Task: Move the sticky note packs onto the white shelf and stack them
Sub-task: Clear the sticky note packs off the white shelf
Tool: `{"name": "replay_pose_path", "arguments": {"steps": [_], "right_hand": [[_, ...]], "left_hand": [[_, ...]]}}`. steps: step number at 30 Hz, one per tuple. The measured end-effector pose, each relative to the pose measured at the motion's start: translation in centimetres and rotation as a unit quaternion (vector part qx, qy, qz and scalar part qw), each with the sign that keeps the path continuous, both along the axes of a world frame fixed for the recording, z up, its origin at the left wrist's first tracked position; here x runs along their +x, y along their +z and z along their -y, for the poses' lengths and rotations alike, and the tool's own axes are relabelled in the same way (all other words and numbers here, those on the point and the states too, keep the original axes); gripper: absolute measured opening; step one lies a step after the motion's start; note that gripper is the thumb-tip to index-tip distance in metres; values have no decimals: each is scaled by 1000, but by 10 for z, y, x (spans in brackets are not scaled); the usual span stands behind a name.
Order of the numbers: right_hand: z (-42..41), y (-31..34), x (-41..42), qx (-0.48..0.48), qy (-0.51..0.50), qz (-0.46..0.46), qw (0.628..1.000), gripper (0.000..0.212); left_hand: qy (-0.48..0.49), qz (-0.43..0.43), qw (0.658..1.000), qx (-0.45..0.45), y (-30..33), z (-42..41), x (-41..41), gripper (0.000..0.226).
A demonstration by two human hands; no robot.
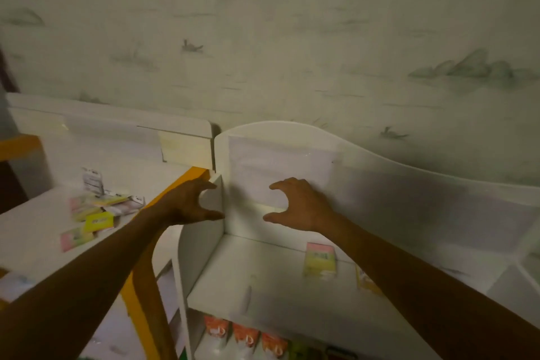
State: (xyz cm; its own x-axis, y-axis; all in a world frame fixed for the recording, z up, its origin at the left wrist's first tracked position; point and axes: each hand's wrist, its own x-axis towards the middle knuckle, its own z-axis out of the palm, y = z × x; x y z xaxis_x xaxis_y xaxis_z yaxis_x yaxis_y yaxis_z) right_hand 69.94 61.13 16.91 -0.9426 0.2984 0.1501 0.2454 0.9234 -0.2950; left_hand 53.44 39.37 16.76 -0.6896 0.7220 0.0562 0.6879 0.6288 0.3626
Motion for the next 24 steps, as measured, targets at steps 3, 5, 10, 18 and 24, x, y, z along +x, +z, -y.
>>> {"name": "replay_pose_path", "arguments": {"steps": [3,5,10,18,24], "right_hand": [[20,13,0,7,39,-6,999,77],[39,21,-4,16,62,-12,998,78],[94,31,-25,-10,113,-40,993,80],[204,24,-92,-15,187,-41,981,79],[285,18,-161,-26,178,-45,983,81]], "left_hand": [[62,7,998,27,8,37,11,88],[90,12,996,24,12,67,22,88],[136,-16,990,-15,20,145,30,92],[211,-48,975,-49,24,274,0,90],[211,-47,975,-54,16,362,-49,88]]}}
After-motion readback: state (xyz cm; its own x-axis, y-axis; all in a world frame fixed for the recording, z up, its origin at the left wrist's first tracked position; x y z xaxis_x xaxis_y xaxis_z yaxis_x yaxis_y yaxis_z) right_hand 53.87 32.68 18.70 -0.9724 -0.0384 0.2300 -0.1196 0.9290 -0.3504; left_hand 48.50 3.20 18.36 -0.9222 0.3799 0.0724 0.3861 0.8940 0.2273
